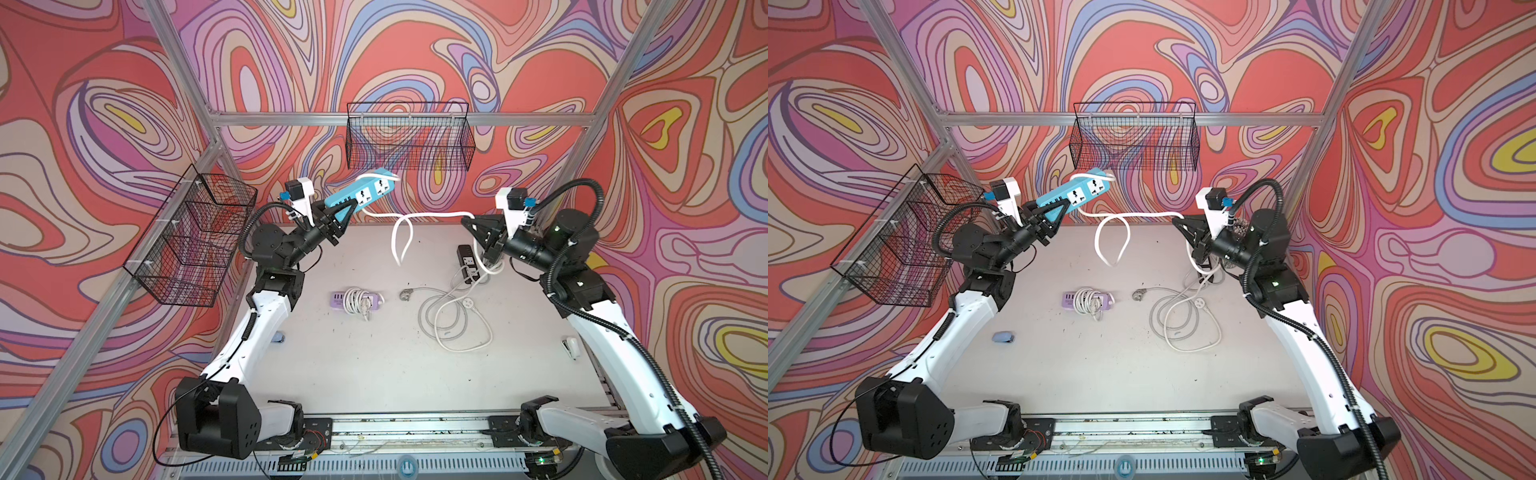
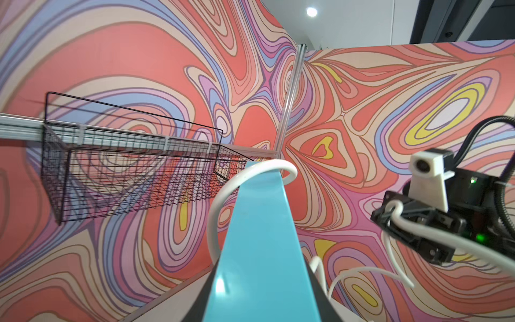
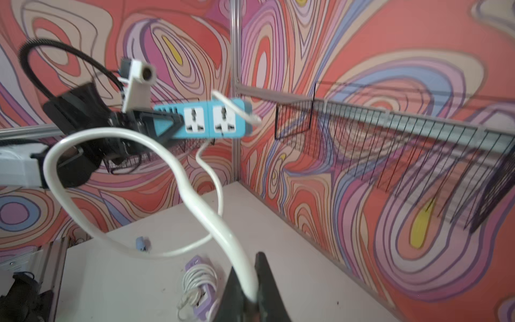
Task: Unwrap the cord wrapped around the power strip
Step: Unwrap the power cord from the power strip.
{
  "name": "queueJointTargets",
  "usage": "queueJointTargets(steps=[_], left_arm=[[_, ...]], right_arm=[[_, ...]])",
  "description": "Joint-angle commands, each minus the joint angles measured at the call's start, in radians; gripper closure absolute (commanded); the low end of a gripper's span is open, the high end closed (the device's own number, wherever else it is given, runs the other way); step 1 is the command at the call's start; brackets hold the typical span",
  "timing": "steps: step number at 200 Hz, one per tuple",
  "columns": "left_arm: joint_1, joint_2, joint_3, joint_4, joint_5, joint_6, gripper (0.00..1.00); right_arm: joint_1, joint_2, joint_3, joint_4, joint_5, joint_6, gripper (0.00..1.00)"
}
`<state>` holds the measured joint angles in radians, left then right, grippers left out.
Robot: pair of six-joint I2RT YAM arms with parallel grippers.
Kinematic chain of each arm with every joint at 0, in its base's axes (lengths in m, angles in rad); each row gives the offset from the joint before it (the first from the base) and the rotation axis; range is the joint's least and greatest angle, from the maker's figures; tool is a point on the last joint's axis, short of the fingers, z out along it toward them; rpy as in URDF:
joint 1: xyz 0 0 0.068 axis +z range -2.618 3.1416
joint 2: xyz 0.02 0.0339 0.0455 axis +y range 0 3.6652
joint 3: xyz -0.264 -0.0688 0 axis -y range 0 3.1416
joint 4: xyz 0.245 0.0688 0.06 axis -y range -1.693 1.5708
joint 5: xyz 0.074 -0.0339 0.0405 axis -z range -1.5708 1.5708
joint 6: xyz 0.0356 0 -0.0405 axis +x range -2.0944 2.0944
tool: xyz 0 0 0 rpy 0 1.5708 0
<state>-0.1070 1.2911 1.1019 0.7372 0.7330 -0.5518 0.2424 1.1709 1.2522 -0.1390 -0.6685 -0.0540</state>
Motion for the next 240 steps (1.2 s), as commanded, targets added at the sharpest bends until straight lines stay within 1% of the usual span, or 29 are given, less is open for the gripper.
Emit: queueJointTargets(steps=[1, 27, 48, 77, 101, 133, 141, 173, 240], left_arm=[[0.049, -0.067, -0.009, 0.065, -0.061, 0.026, 1.00], [0.094, -0.121, -0.014, 0.034, -0.087, 0.074, 1.00], [0.103, -0.146, -0.015, 0.019, -0.091, 0.099, 1.00], [0.102, -0.148, -0.020, 0.039, -0.095, 0.085, 1.00], [0.104, -0.155, -0.028, 0.045, -0.108, 0.088, 1.00], [0.107, -0.165, -0.034, 0.051, -0.120, 0.091, 1.00], [0.107, -0.164, -0.037, 0.053, -0.123, 0.089, 1.00], [0.107, -0.156, -0.042, 0.079, -0.126, 0.066, 1.00], [0.109, -0.171, -0.053, 0.074, -0.150, 0.083, 1.00]], right_arm=[[-0.013, 0.015, -0.125, 0.006, 0.049, 0.071, 1.00], [-0.024, 0.095, -0.243, 0.069, 0.086, 0.137, 1.00], [-0.026, 0.183, -0.306, 0.125, 0.130, 0.179, 1.00], [-0.026, 0.323, -0.350, 0.181, 0.182, 0.220, 1.00], [-0.025, 0.399, -0.381, 0.213, 0.234, 0.239, 1.00], [-0.025, 0.451, -0.419, 0.220, 0.306, 0.238, 1.00], [-0.031, 0.459, -0.425, 0.225, 0.286, 0.254, 1.00], [-0.031, 0.486, -0.411, 0.214, 0.317, 0.271, 1.00], [-0.031, 0.548, -0.360, 0.125, 0.346, 0.328, 1.00]])
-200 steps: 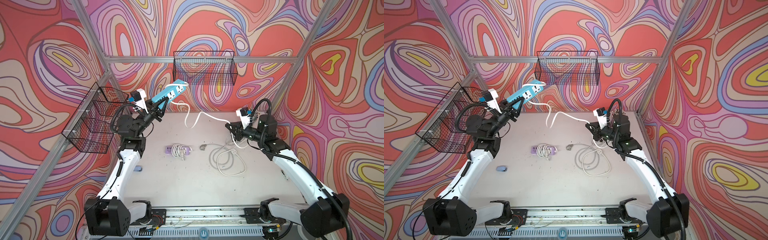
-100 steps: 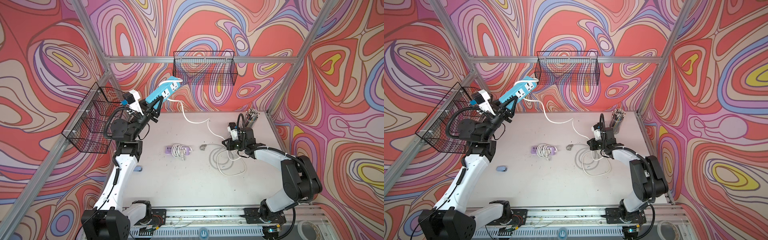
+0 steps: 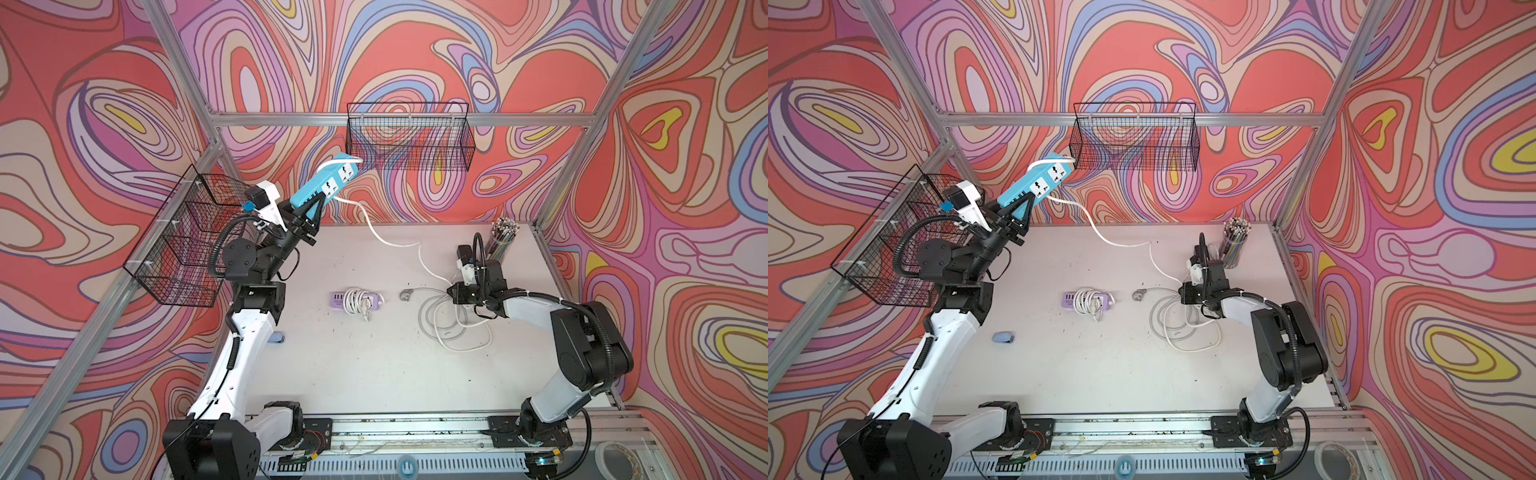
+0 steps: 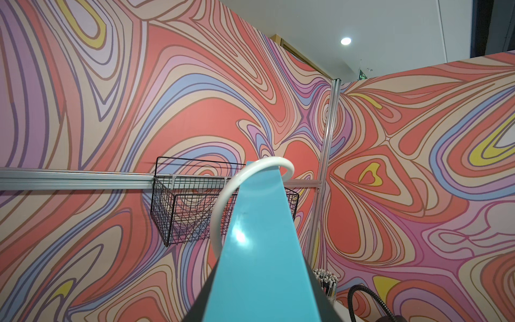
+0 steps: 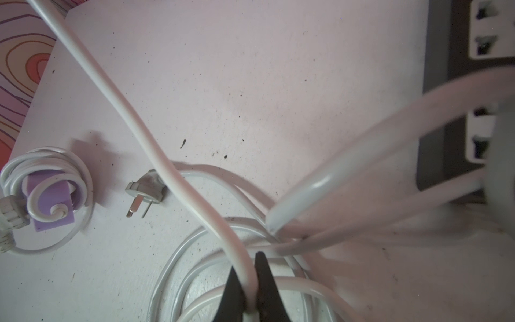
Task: Unwrap the cord wrapped around the power strip
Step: Unwrap the power cord from the power strip.
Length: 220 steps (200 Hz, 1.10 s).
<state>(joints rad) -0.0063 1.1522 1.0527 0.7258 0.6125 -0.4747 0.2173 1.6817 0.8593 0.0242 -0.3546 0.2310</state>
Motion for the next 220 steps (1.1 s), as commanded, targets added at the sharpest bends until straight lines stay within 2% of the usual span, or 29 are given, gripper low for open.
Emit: queueJointTargets(steps=[1, 55, 76, 87, 99, 113, 117, 156, 195, 220], left_arm=[[0.008, -0.031, -0.004, 0.086, -0.030, 0.005, 1.00], [0.009, -0.007, 0.002, 0.098, -0.012, -0.019, 1.00], [0.009, 0.008, 0.007, 0.110, 0.004, -0.041, 1.00], [0.008, 0.019, 0.013, 0.118, 0.015, -0.053, 1.00], [0.008, 0.028, 0.016, 0.122, 0.023, -0.066, 1.00], [0.008, 0.040, 0.022, 0.128, 0.038, -0.079, 1.00], [0.008, 0.043, 0.026, 0.127, 0.044, -0.082, 1.00], [0.001, 0.074, 0.045, 0.142, 0.083, -0.122, 1.00], [-0.040, 0.096, 0.067, 0.137, 0.125, -0.145, 1.00], [-0.086, 0.108, 0.077, 0.123, 0.140, -0.144, 1.00]], right_arm=[[-0.006, 0.038, 0.034, -0.039, 0.031, 0.044, 1.00], [-0.006, 0.019, 0.061, -0.037, -0.028, 0.040, 0.99], [-0.005, -0.050, 0.062, -0.025, -0.077, 0.020, 0.78], [-0.005, -0.095, 0.065, -0.027, -0.093, 0.007, 0.61], [-0.005, -0.141, 0.074, -0.040, -0.109, -0.011, 0.40], [-0.004, -0.192, 0.092, -0.061, -0.117, -0.036, 0.08], [-0.004, -0.208, 0.099, -0.070, -0.117, -0.044, 0.02], [-0.004, -0.321, 0.177, -0.096, -0.155, -0.118, 0.02], [0.031, -0.335, 0.235, 0.136, -0.334, -0.102, 0.02], [0.127, -0.282, 0.300, 0.260, -0.354, -0.156, 0.02]])
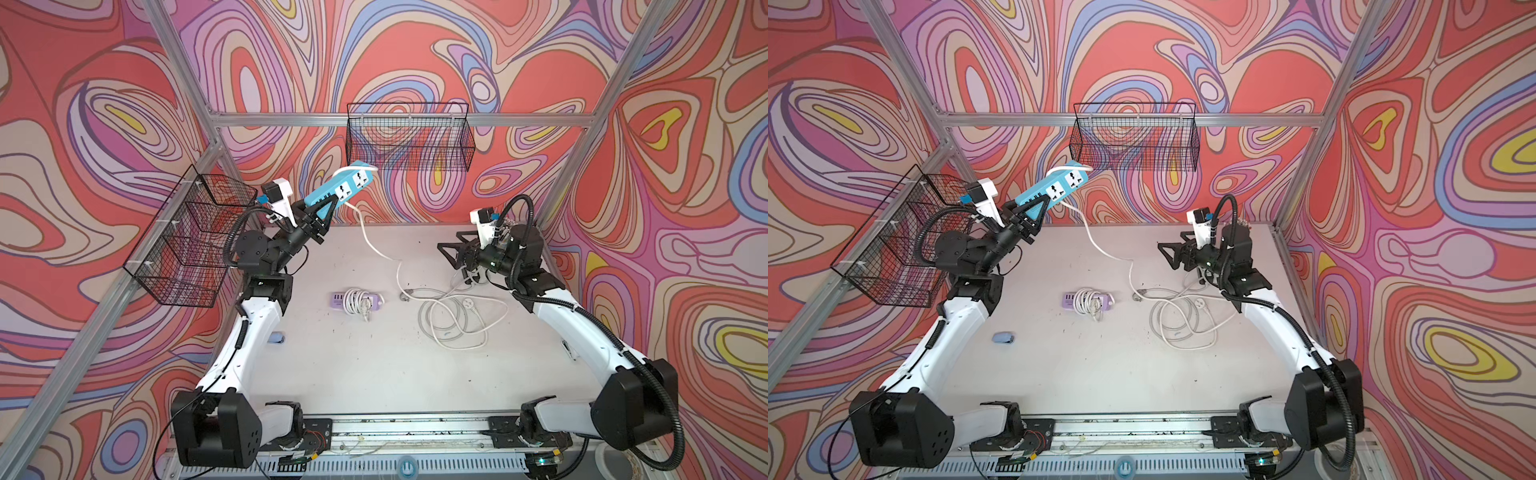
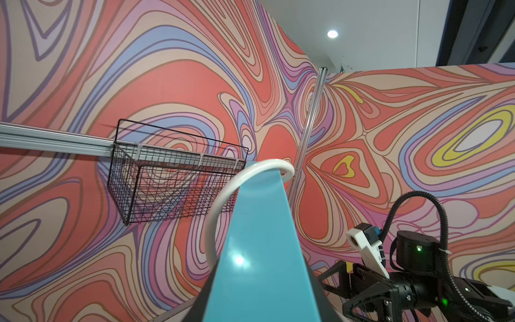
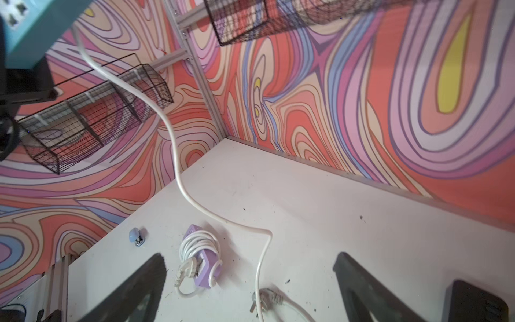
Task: Unwrap the cord wrapped around the power strip
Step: Unwrap the power cord from the power strip.
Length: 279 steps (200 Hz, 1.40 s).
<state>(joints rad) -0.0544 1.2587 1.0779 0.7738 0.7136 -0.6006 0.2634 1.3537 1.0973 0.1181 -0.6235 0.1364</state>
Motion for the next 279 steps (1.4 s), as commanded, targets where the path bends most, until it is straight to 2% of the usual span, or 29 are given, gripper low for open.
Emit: queueJointTargets(steps=[1, 54, 133, 145, 161, 178, 184, 196, 240, 279], left_arm=[[-0.039, 0.002, 0.052, 0.075, 0.039, -0.018, 1.00], [-0.092, 0.010, 0.058, 0.074, 0.050, -0.028, 1.00], [-0.145, 0.018, 0.061, 0.081, 0.062, -0.037, 1.00], [-0.148, 0.020, 0.061, 0.083, 0.063, -0.040, 1.00], [-0.153, 0.023, 0.061, 0.088, 0.064, -0.043, 1.00], [-0.153, 0.021, 0.061, 0.086, 0.066, -0.040, 1.00], [-0.154, 0.021, 0.060, 0.083, 0.064, -0.036, 1.00], [-0.154, 0.018, 0.059, 0.077, 0.064, -0.028, 1.00], [-0.153, 0.019, 0.058, 0.065, 0.063, -0.017, 1.00], [-0.156, 0.038, 0.066, 0.070, 0.076, -0.033, 1.00]], right_arm=[[0.085, 0.049, 0.065, 0.169, -0.086, -0.064, 0.01], [0.206, 0.239, 0.224, 0.348, -0.087, -0.070, 0.03], [0.237, 0.454, 0.358, 0.510, -0.089, 0.001, 0.07], [0.238, 0.479, 0.374, 0.528, -0.096, 0.019, 0.15], [0.238, 0.505, 0.384, 0.551, -0.100, 0.042, 0.35], [0.238, 0.519, 0.385, 0.557, -0.098, 0.058, 0.64], [0.239, 0.521, 0.383, 0.556, -0.097, 0.062, 0.80], [0.239, 0.516, 0.376, 0.547, -0.093, 0.067, 1.00], [0.236, 0.473, 0.335, 0.519, -0.065, 0.048, 1.00], [0.197, 0.454, 0.382, 0.458, -0.051, 0.024, 1.00]])
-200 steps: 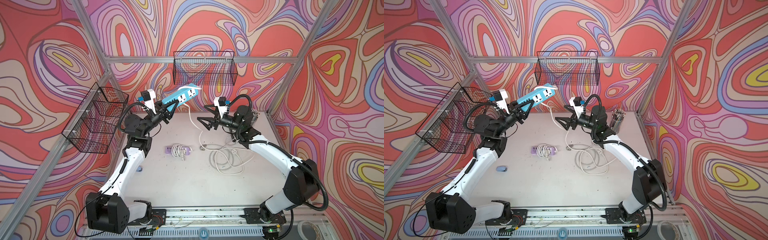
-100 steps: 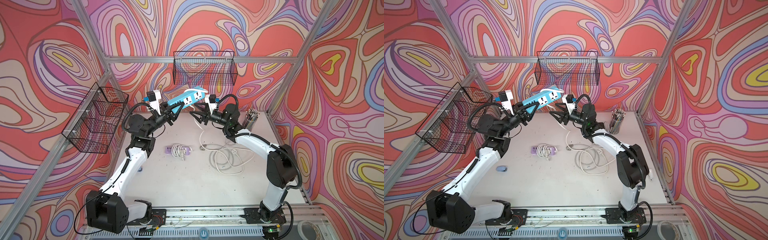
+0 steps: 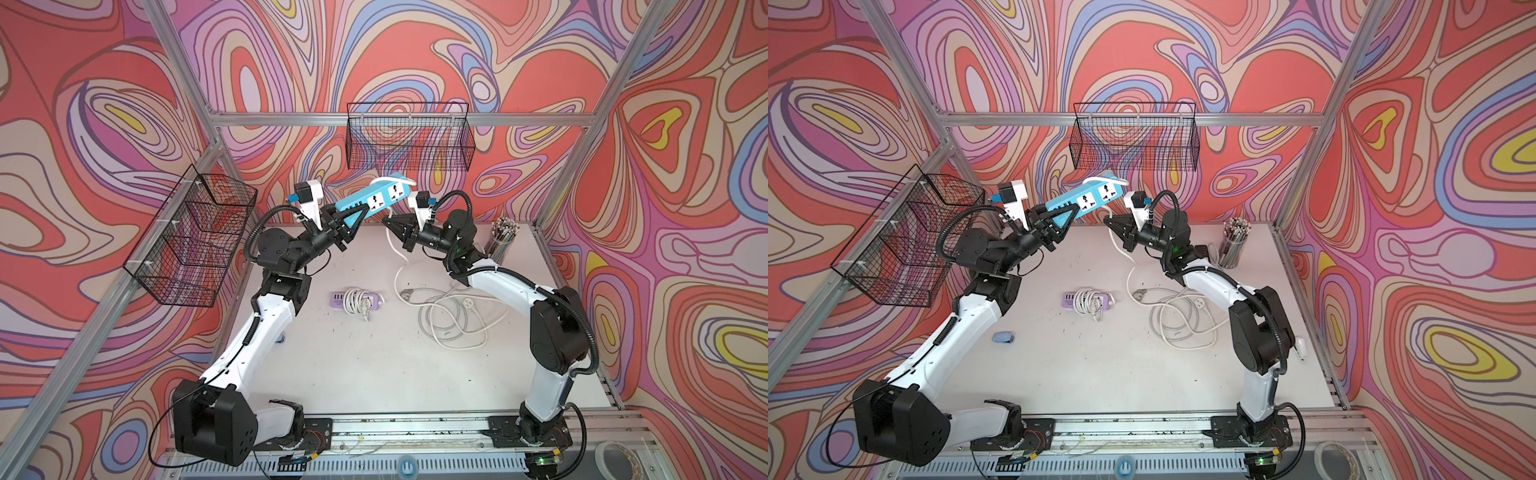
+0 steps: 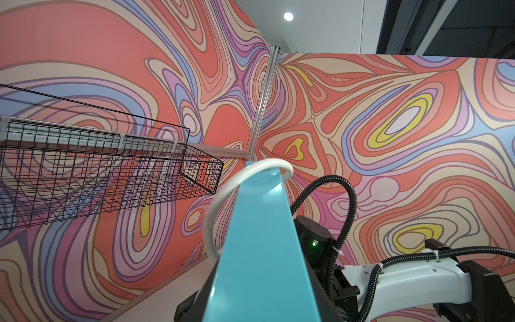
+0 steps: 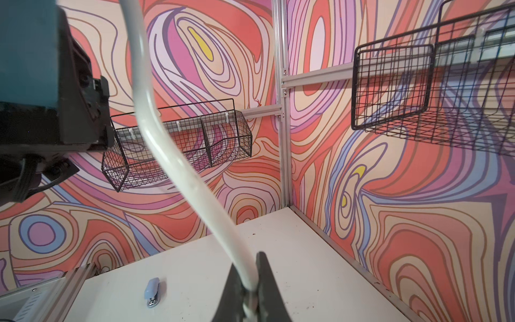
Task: Unwrap the cord wrapped around the power strip
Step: Unwrap the power cord from the power strip.
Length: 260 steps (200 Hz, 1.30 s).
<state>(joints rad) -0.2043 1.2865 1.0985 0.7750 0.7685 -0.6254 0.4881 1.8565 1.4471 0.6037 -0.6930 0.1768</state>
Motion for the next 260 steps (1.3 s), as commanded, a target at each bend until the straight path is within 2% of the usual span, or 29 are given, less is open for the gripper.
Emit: queueJointTargets(steps=[1, 73, 101, 126, 177, 217, 260], left_arm=[[-0.006, 0.011, 0.045, 0.069, 0.022, -0.007, 1.00], [-0.068, 0.078, 0.069, -0.011, 0.060, 0.034, 1.00], [-0.076, 0.093, 0.070, -0.034, 0.058, 0.052, 1.00], [-0.075, 0.099, 0.070, -0.074, 0.040, 0.088, 1.00], [-0.074, 0.063, 0.054, -0.169, -0.035, 0.207, 1.00], [-0.053, 0.002, 0.031, -0.202, -0.109, 0.281, 1.00], [0.010, -0.047, 0.006, -0.163, -0.164, 0.266, 1.00]], right_arm=[[-0.029, -0.048, 0.035, -0.030, 0.018, -0.018, 1.00], [-0.133, -0.032, 0.438, -0.326, -0.008, -0.145, 1.00], [-0.171, -0.078, 0.498, -0.418, -0.005, -0.202, 1.00], [-0.200, -0.209, 0.429, -0.445, 0.001, -0.237, 1.00], [-0.201, -0.481, 0.144, -0.541, 0.047, -0.310, 1.00], [-0.201, -0.631, -0.033, -0.642, 0.066, -0.309, 1.00], [-0.198, -0.688, -0.169, -0.716, -0.068, -0.228, 1.00]])
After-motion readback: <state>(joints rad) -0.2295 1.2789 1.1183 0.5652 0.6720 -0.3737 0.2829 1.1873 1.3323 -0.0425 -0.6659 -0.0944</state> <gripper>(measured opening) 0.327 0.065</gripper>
